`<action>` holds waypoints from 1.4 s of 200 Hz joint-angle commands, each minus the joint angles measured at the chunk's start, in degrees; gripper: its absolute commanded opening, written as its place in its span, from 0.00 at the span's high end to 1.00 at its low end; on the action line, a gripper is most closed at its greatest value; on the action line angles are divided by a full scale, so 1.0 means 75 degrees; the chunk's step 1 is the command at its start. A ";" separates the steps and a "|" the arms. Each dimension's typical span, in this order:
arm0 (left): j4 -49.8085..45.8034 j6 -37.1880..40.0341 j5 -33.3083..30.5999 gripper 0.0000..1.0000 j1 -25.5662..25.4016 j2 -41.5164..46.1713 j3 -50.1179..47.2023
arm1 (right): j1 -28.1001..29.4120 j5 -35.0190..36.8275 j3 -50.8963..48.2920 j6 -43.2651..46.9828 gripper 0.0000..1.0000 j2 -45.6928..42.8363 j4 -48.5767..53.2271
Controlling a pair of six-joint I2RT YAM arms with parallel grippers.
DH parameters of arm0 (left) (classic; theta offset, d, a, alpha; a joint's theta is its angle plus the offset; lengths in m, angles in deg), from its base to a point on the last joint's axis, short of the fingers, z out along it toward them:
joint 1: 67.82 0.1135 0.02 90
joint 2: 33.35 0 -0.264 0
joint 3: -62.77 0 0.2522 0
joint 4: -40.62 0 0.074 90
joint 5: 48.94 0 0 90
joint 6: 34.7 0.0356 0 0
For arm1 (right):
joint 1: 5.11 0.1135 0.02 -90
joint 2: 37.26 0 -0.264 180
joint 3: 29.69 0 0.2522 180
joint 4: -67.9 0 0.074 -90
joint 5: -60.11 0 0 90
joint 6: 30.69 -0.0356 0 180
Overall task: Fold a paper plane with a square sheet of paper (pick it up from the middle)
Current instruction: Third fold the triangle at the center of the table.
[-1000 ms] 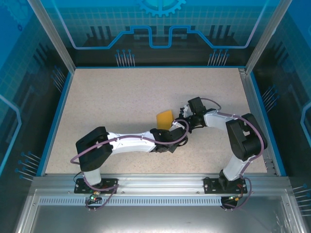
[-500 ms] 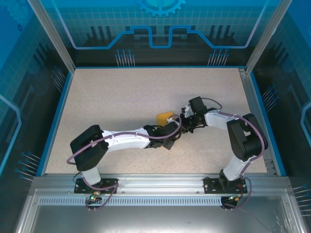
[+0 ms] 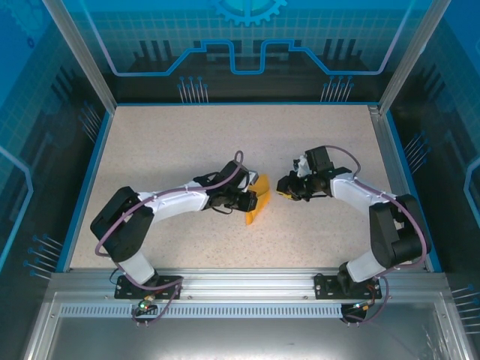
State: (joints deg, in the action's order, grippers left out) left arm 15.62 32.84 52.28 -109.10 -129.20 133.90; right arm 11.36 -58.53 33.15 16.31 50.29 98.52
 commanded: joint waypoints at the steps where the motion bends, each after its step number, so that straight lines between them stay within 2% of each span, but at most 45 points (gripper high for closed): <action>1: -0.0018 0.0025 0.0804 0.92 0.0129 -0.0185 -0.0032 | 0.0242 -0.0019 0.0383 0.0132 0.84 0.0394 0.0035; 20: -0.0069 0.0038 0.0893 0.92 0.0212 -0.0237 -0.0068 | 0.0458 -0.0059 0.0773 0.0144 0.89 0.0887 -0.0010; 58: -0.0176 0.0090 0.0929 0.91 0.0311 -0.0362 -0.0055 | 0.0737 -0.0019 0.1558 0.0144 0.91 0.1909 0.0012; 153: -0.0425 0.0270 0.0987 0.89 0.0496 -0.0743 0.0179 | 0.0885 0.0350 0.3303 0.0938 0.91 0.3835 0.1101; 219: -0.0735 0.0408 0.1048 0.88 0.0652 -0.0968 0.0419 | 0.0998 0.0884 0.3324 0.1180 0.91 0.4276 0.1324; 280: -0.1105 0.0736 0.0461 0.87 0.0748 -0.1077 0.0758 | 0.1020 0.0961 0.3358 0.1243 0.91 0.4358 0.1427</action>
State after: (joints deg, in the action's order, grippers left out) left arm 10.44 35.58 57.57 -103.98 -135.87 136.70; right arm 17.81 -54.29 58.37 24.50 80.14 105.84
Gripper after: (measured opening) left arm 0.131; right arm 0.087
